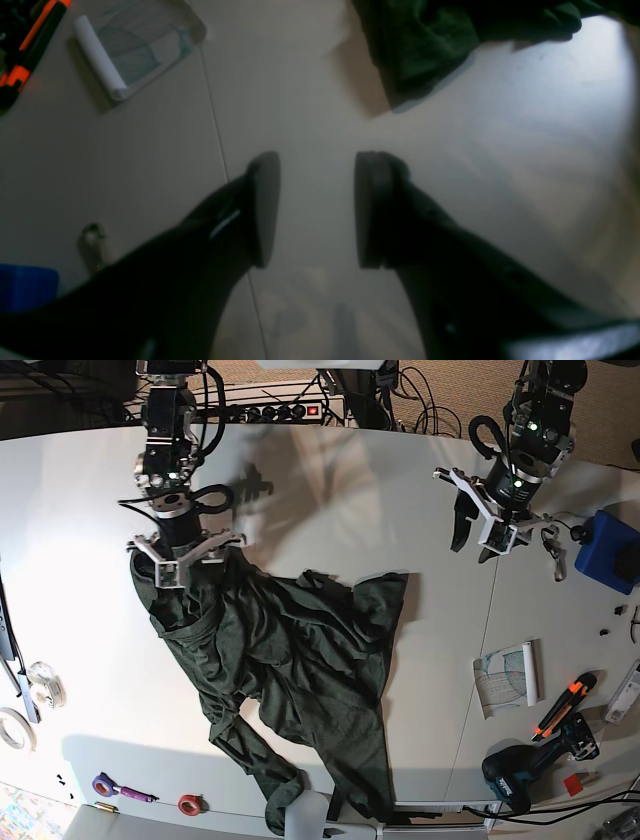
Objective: Layout the t-shirt on the table in an organized manner, then fold the t-shirt properly
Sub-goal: 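Grasp the collar edge of the green shirt with the right gripper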
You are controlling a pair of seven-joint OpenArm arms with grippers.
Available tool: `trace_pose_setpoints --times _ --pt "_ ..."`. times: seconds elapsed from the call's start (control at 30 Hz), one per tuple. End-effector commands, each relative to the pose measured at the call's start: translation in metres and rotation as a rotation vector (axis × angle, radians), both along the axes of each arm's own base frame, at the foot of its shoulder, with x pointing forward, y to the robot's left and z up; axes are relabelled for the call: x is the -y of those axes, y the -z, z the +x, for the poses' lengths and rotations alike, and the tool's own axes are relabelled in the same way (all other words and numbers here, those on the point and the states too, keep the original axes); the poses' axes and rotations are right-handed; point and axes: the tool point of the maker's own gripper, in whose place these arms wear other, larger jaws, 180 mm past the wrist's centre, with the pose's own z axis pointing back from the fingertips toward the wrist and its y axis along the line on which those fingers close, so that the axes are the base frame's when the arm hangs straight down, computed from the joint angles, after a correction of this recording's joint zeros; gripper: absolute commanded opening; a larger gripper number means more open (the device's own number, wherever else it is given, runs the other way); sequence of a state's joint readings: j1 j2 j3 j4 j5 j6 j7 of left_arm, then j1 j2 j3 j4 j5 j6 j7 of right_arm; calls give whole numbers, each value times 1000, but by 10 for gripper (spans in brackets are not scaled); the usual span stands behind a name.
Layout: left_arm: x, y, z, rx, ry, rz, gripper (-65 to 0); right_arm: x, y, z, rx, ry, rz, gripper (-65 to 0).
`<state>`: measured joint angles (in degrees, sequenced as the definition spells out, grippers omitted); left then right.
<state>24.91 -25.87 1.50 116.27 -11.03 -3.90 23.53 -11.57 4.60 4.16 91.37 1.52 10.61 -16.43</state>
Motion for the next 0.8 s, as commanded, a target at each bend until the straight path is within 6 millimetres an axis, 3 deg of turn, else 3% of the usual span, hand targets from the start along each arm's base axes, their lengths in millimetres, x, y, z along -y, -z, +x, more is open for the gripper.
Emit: trace_pose_setpoints --times 0.0,0.13,0.33,0.47,0.6,0.67,0.77 --pt "1 -11 4 42 7 -5 -390 -3 -6 5 33 -14 1 -300" --pt "1 -11 5 44 7 -4 -390 -13 8 5 -1 -40 9 -300" --pt "0 -11 5 44 6 -4 -390 -16 -1 13 37 -47 11 -305" --pt "0 -11 5 44 6 -4 -390 -16 -5 15 61 -50 13 -364" --pt "0 -11 5 45 6 -4 -390 -16 -6 15 69 -51 13 -366" --pt "0 -11 5 45 6 -4 -390 -17 -10 16 76 -53 13 -419" --pt "0 -11 5 46 6 -4 -390 -16 -20 18 96 -57 3 -593"
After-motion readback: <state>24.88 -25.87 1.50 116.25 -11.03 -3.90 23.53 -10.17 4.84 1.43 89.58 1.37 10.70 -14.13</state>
